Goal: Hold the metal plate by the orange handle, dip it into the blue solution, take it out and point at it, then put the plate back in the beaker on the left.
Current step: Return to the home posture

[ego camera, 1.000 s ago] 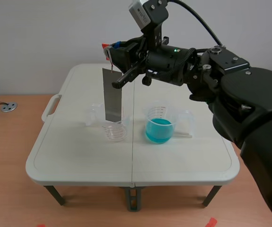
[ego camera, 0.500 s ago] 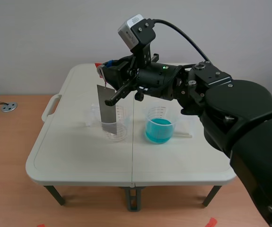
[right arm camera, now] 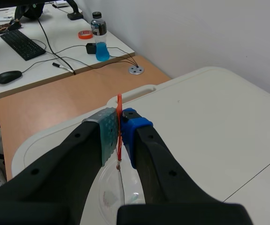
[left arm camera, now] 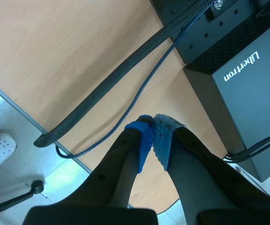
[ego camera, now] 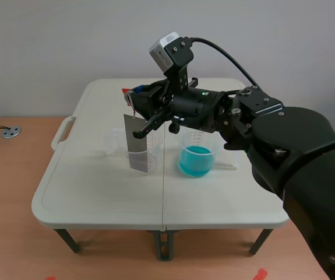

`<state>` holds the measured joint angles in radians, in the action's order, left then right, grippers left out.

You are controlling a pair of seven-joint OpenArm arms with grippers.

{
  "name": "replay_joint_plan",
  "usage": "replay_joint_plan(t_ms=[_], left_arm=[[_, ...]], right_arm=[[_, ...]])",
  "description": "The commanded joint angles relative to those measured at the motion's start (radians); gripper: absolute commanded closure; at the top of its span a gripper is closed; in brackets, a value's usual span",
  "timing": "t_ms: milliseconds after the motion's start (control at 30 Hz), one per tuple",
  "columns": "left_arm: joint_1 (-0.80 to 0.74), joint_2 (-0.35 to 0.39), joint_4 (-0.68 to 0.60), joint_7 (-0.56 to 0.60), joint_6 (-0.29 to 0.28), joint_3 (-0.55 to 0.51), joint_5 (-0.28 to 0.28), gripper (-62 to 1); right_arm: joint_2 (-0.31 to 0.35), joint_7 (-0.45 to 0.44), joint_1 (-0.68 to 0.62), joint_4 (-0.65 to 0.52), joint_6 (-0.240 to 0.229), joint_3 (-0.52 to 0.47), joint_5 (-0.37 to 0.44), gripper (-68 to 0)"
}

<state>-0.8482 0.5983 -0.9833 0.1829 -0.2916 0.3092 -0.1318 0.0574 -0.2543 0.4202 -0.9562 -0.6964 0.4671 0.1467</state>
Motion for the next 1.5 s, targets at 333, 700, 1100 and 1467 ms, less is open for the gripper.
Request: replay_joint_plan(t_ms=[333,700,1100,1467], left_arm=[[-0.013,0.000,-0.011,0.003,-0.008,-0.003,-0.005,-1.9],[-0.013,0.000,-0.011,0.004,-0.009,-0.003,-0.005,-21.2],[-0.013,0.001,-0.011,0.003,-0.009,-0.003,-0.010,-62.3],[-0.010,-0.010,-0.011,0.004,-0.008,-0.003,-0.010,-62.3]], right_arm=[[-0.011,-0.018,0.023,-0.004,0.000,0.005,-0.006,-11.6],[0.009,-0.023,0.025,-0.004,0.054,0.003,-0.005,-19.2],[0.037,-0.034,0.028,-0.004,0.118,0.003,0.003,-40.6],[0.068,-0.055,0.018,-0.004,0.334,0.003,0.046,-66.4]])
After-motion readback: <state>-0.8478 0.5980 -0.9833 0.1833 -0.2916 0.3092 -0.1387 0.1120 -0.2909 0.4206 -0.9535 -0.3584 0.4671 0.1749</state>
